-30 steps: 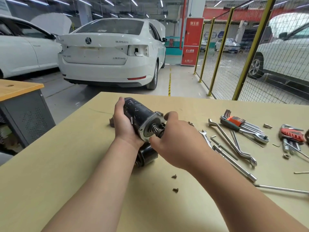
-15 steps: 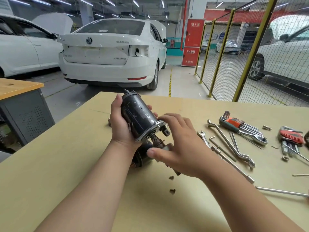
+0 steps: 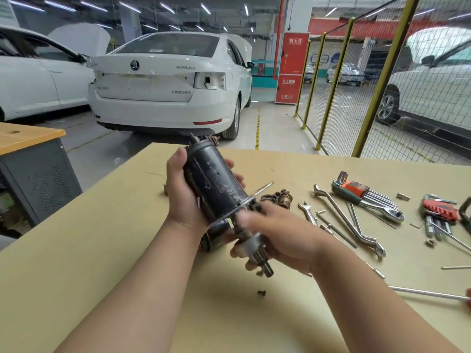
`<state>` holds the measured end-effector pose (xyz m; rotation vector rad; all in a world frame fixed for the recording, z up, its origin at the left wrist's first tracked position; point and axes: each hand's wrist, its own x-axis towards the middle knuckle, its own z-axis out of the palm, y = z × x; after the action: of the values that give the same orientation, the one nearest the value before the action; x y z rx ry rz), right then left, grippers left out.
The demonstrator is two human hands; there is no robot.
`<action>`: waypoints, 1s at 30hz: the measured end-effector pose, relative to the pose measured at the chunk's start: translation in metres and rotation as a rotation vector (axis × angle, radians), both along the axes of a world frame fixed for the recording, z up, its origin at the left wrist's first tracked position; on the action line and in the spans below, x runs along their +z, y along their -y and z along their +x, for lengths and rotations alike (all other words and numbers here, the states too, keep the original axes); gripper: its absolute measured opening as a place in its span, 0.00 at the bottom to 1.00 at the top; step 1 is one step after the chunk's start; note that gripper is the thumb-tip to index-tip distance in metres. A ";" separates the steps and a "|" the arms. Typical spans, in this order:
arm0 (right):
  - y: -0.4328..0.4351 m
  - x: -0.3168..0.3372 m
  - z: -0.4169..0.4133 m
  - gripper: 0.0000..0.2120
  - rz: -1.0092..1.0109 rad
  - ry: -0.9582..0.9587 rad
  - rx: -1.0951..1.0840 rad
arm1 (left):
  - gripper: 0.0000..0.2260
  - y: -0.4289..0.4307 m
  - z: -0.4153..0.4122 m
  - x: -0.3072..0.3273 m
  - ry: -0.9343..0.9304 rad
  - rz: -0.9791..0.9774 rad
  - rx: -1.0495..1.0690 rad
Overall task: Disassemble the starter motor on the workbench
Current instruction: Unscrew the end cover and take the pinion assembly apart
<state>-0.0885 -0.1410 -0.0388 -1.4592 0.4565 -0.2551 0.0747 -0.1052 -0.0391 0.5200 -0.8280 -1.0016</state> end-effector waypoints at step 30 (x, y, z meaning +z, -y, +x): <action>-0.021 0.024 0.008 0.13 -0.428 -0.341 -0.440 | 0.14 0.022 -0.023 0.044 0.069 0.786 0.148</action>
<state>-0.0808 -0.1204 -0.0150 -1.8185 1.0535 -0.4786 0.0514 -0.1275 0.0046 1.2714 -0.4188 -1.1598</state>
